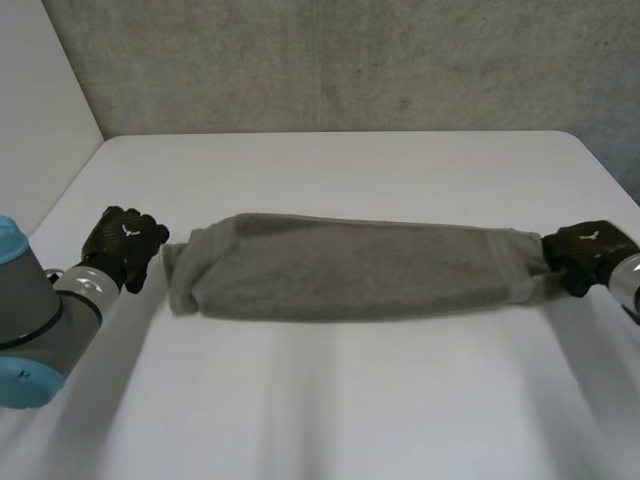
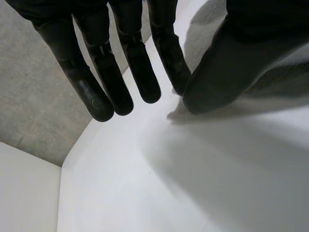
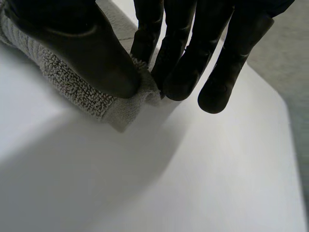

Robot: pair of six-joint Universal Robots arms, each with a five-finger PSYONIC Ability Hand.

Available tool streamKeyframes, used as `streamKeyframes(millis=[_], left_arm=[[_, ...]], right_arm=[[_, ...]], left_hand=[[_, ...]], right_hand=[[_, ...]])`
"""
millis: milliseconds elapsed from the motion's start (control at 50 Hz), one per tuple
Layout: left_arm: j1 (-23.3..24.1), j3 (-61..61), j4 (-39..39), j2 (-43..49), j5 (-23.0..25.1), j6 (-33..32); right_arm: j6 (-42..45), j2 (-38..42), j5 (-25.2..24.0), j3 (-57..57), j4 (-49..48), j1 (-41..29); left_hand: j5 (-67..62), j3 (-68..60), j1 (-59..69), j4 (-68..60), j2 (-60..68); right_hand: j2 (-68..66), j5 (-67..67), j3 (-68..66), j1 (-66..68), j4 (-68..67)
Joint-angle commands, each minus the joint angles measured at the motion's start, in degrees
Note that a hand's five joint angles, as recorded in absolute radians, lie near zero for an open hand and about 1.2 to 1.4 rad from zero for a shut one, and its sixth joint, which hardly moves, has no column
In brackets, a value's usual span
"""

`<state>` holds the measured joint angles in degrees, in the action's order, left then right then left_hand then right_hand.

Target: Fold the towel.

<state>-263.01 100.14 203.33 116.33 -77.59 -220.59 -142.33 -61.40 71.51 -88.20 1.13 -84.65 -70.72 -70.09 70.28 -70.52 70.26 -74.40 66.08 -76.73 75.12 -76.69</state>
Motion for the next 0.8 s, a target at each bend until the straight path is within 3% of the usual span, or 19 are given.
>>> streamKeyframes(millis=[20,180,280,320,440,480,500,540,640,800], left_arm=[[0.5,5.8,-1.9,-5.8,0.2,0.5],[1.3,7.9,-2.5,-12.4,0.2,1.2],[1.2,6.8,-2.4,-14.7,0.2,2.9],[1.5,5.6,-2.1,-15.2,0.2,4.8],[3.0,2.4,-2.0,-15.3,-0.4,9.5],[4.8,0.5,-2.0,-15.3,-0.7,13.1],[4.8,0.5,-2.0,-15.3,-0.7,13.1],[5.8,-0.8,-1.8,-15.2,-1.4,16.0],[7.6,-1.3,-1.7,-14.8,-2.9,18.0],[11.8,-2.0,-1.4,-12.0,-4.7,17.8]], right_arm=[[6.5,-3.5,0.5,0.1,1.3,5.3],[15.8,-5.7,1.2,2.8,1.7,12.0],[16.3,-8.7,2.8,6.4,3.7,11.1],[14.2,-10.7,3.2,9.3,4.1,3.8],[8.9,-10.7,2.9,13.7,3.5,-8.2],[7.5,-9.4,2.8,15.4,0.9,-18.9],[7.5,-9.4,2.8,15.4,0.9,-19.0],[7.9,-6.0,2.9,15.6,-4.4,-29.5],[7.9,0.1,3.1,15.3,-9.6,-39.0],[9.0,9.7,3.0,15.2,-9.0,-45.7]], left_hand=[[44.4,33.7,-33.9,34.2,-33.9],[47.0,36.3,-36.5,36.8,-36.5],[47.0,36.3,-36.5,36.8,-36.5],[47.0,36.3,-36.5,36.8,-36.5],[47.0,36.3,-36.5,36.8,-36.5],[47.0,36.3,-36.5,36.8,-36.5],[47.0,36.3,-36.5,36.8,-36.5],[47.0,36.3,-36.5,36.8,-36.5],[47.0,36.3,-36.5,36.8,-36.5],[47.0,36.3,-36.5,36.8,-36.5]], right_hand=[[-5.6,3.9,-3.3,4.9,-3.3],[-5.6,3.9,-3.3,4.9,-3.3],[-5.6,3.9,-3.3,4.9,-3.3],[-5.6,3.9,-3.3,4.9,-3.3],[-5.6,3.9,-3.3,4.9,-3.3],[-5.6,3.9,-3.3,4.9,-3.3],[-5.6,3.9,-3.3,4.9,-3.3],[-5.6,3.9,-3.3,4.9,-3.3],[-5.6,3.9,-3.3,4.9,-3.3],[-5.6,3.9,-3.3,4.9,-3.3]])
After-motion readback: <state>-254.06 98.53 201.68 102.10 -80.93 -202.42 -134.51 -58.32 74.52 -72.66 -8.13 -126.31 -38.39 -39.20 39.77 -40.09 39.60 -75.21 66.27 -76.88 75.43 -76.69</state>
